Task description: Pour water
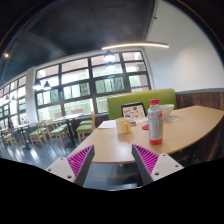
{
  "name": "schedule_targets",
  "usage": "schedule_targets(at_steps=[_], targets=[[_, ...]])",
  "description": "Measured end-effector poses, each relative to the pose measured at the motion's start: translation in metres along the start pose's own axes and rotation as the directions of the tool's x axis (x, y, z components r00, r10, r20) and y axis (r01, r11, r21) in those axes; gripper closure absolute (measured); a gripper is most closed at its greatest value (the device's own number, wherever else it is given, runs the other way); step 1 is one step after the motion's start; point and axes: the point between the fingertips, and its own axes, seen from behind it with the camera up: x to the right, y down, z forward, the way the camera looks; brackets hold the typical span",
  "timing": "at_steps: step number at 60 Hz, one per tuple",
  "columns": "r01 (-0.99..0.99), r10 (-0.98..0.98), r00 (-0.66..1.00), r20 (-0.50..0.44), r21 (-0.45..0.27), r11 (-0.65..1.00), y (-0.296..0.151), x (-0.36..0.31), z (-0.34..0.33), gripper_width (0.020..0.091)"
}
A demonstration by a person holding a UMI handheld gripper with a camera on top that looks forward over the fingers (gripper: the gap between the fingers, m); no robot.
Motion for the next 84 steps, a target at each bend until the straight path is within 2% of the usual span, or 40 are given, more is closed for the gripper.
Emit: schedule_targets(at_steps=[12, 21, 30, 36, 46, 48, 49, 51, 54, 60, 66, 67, 79, 84], targets=[[0.020, -0.019, 0.999, -0.041, 0.003, 1.000, -0.005, 0.029, -0.010, 0.0291], [0.082, -0.077, 0.987, -0.141, 0.030, 0.996, -0.023, 0.082, 0.011, 0.0290], [0.150, -0.131, 0.964, -0.230, 0.064, 0.987, -0.045, 0.139, 0.056, 0.0289], [0.176, -0.159, 0.953, -0.258, 0.047, 0.983, -0.053, 0.169, 0.094, 0.0294], [0.160, -0.133, 0.951, -0.280, 0.075, 0.984, -0.061, 0.190, 0.142, 0.0305], [0.170, -0.143, 0.951, -0.275, 0.075, 0.983, -0.063, 0.191, 0.150, 0.0328], [0.178, -0.152, 0.949, -0.277, 0.072, 0.981, -0.060, 0.188, 0.158, 0.0414], [0.167, -0.159, 0.950, -0.269, 0.005, 0.986, -0.047, 0.191, 0.163, 0.0588], [0.158, -0.148, 0.954, -0.262, 0.018, 0.987, -0.052, 0.189, 0.158, 0.0595], [0.225, -0.206, 0.945, -0.254, 0.048, 0.973, -0.054, 0.187, 0.154, 0.0656], [0.271, -0.251, 0.927, -0.280, 0.037, 0.962, -0.054, 0.191, 0.151, 0.0675], [0.276, -0.257, 0.924, -0.284, 0.031, 0.961, -0.054, 0.193, 0.149, 0.0698], [0.295, -0.279, 0.912, -0.300, 0.008, 0.955, -0.070, 0.194, 0.124, 0.0700], [0.371, -0.360, 0.875, -0.323, -0.029, 0.928, -0.086, 0.201, 0.113, 0.0699]])
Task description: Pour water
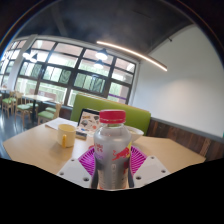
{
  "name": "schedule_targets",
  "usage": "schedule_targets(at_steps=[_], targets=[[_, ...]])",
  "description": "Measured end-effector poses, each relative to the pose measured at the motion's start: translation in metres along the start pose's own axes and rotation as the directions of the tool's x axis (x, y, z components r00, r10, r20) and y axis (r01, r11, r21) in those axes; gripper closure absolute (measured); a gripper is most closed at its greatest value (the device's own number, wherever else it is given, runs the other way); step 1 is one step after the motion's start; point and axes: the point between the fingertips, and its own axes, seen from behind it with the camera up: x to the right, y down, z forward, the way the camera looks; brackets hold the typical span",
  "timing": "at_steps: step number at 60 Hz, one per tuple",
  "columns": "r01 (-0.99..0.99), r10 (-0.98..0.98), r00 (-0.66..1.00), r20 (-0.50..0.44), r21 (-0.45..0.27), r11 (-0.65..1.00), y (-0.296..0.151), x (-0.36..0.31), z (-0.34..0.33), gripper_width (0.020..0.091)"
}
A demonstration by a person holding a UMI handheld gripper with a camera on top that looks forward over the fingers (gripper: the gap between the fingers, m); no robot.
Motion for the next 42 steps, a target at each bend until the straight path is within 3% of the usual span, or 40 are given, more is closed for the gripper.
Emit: schedule_targets(at_steps=[10, 17, 28, 42], targets=[[0.310, -0.308, 0.945, -0.111, 0.006, 0.951, -0.049, 0.030, 0.018, 0.0699], [0.582, -0.574, 0.799, -0.180, -0.009, 0.813, -0.097, 0.027, 0.049, 0.0700], [0.919, -0.904, 0.361, -0.229, -0.080, 0.387, -0.136, -0.008, 0.120, 0.0701], [0.960, -0.950, -0.266, -0.164, -0.130, -0.246, -0.105, -0.076, 0.194, 0.0700]])
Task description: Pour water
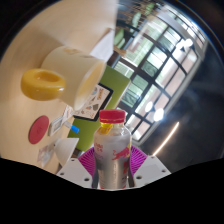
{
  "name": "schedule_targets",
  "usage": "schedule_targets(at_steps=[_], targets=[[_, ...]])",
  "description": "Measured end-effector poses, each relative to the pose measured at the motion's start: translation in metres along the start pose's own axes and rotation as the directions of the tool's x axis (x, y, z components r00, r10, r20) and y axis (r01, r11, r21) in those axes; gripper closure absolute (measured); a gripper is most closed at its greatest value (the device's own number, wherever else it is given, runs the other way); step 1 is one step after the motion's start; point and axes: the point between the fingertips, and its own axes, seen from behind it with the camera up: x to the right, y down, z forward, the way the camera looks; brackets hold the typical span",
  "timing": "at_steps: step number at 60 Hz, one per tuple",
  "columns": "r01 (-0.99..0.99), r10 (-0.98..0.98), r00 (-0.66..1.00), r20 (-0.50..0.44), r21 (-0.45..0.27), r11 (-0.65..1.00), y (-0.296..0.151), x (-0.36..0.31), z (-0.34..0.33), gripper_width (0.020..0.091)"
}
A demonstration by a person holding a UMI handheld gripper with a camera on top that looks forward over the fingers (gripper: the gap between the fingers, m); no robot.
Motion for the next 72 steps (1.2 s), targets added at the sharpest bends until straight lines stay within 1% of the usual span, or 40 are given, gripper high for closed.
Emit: schedule_targets(at_steps=[2, 3, 4, 5, 7, 8, 13, 14, 15, 16, 17, 23, 27, 31, 32, 34, 39, 40, 44, 46, 48, 52, 53, 54, 56, 60, 61, 63, 69, 70, 71, 72], targets=[[0.085, -0.085, 0.996, -0.019, 0.026, 0.996, -0.012, -0.001, 0.003, 0.0701], [0.120, -0.119, 0.992, -0.028, 0.036, 0.992, -0.015, 0.003, -0.008, 0.0700], [0.142, -0.140, 0.989, -0.039, 0.047, 0.989, -0.021, -0.001, 0.005, 0.0700], [0.166, -0.164, 0.985, -0.044, 0.049, 0.985, -0.022, 0.004, -0.007, 0.0700], [0.201, -0.199, 0.979, -0.045, 0.051, 0.978, -0.025, 0.001, -0.008, 0.0701], [0.212, -0.210, 0.977, -0.048, 0.050, 0.976, -0.029, 0.000, 0.006, 0.0700], [0.247, -0.245, 0.968, -0.060, 0.043, 0.968, -0.027, 0.004, 0.007, 0.0701], [0.252, -0.250, 0.967, -0.057, 0.045, 0.967, -0.025, 0.005, -0.005, 0.0701], [0.258, -0.255, 0.966, -0.053, 0.049, 0.965, -0.026, 0.002, 0.006, 0.0701], [0.262, -0.260, 0.964, -0.049, 0.049, 0.964, -0.024, -0.002, -0.006, 0.0701], [0.262, -0.261, 0.965, -0.033, 0.055, 0.963, -0.030, 0.006, 0.003, 0.0701], [0.259, -0.258, 0.966, -0.020, 0.050, 0.965, -0.028, 0.006, 0.001, 0.0701], [0.178, -0.177, 0.984, -0.029, 0.034, 0.983, -0.019, 0.004, 0.001, 0.0700], [0.036, -0.035, 0.999, -0.040, 0.011, 0.999, -0.005, 0.008, -0.007, 0.0699], [0.004, -0.004, 1.000, -0.028, 0.014, 1.000, -0.001, 0.015, -0.003, 0.0700], [-0.067, 0.067, 0.997, -0.037, 0.011, 0.998, 0.003, 0.019, -0.003, 0.0699], [-0.298, 0.298, 0.952, -0.068, 0.006, 0.954, 0.017, 0.018, -0.007, 0.0699], [-0.350, 0.350, 0.935, -0.052, 0.003, 0.937, 0.020, 0.023, -0.004, 0.0700], [-0.561, 0.560, 0.828, -0.039, -0.015, 0.828, 0.031, 0.012, -0.001, 0.0700], [-0.661, 0.660, 0.750, -0.038, -0.011, 0.751, 0.037, 0.006, -0.005, 0.0699], [-0.742, 0.742, 0.671, -0.017, -0.017, 0.670, 0.043, 0.007, -0.001, 0.0700], [-0.880, 0.880, 0.475, -0.005, -0.035, 0.474, 0.054, -0.004, -0.004, 0.0699], [-0.911, 0.911, 0.413, -0.001, -0.029, 0.412, 0.052, -0.015, -0.003, 0.0699], [-0.933, 0.933, 0.358, 0.028, -0.034, 0.359, 0.055, -0.015, 0.000, 0.0700], [-0.973, 0.974, 0.222, 0.051, -0.055, 0.224, 0.053, -0.023, 0.000, 0.0701], [-0.994, 0.992, -0.037, 0.122, -0.108, -0.024, 0.043, -0.045, 0.001, 0.0701], [-0.990, 0.988, -0.094, 0.124, -0.114, -0.080, 0.029, -0.059, 0.006, 0.0701], [-0.976, 0.972, -0.183, 0.144, -0.147, -0.162, 0.038, -0.064, 0.006, 0.0701], [-0.925, 0.915, -0.363, 0.176, -0.186, -0.331, 0.032, -0.081, 0.011, 0.0701], [-0.914, 0.903, -0.391, 0.175, -0.187, -0.360, 0.016, -0.089, 0.012, 0.0701], [-0.904, 0.891, -0.415, 0.186, -0.195, -0.380, 0.025, -0.090, 0.010, 0.0700], [-0.893, 0.878, -0.439, 0.192, -0.203, -0.402, 0.025, -0.091, 0.010, 0.0700]])
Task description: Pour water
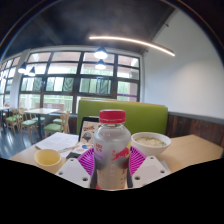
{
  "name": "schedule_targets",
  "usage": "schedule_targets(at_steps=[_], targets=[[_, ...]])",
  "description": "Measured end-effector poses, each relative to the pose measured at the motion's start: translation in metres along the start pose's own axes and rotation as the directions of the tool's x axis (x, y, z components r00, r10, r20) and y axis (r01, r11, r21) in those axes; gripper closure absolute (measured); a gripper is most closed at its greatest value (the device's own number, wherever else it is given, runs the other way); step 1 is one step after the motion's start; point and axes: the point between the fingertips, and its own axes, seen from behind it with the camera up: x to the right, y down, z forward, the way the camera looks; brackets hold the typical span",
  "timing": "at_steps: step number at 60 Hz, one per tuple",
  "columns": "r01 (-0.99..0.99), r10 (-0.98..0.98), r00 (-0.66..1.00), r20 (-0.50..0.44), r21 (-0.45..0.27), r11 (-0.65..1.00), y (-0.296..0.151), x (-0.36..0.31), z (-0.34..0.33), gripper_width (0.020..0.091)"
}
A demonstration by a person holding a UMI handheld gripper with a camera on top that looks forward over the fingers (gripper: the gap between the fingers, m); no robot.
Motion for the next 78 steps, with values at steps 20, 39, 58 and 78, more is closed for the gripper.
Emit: schedule_targets(at_steps=[20, 39, 58, 78], targets=[[-0.146, 0.147, 0.987, 0.063, -0.027, 0.989, 0.031, 0.000, 0.026, 0.0700], [-0.076, 0.082, 0.993, 0.090, -0.064, 0.995, 0.041, -0.014, 0.037, 0.0655], [-0.100, 0.097, 0.985, 0.141, 0.012, 0.995, 0.028, -0.020, 0.028, 0.0302], [-0.134, 0.135, 0.991, 0.020, -0.033, 0.990, 0.006, -0.006, -0.122, 0.0282]])
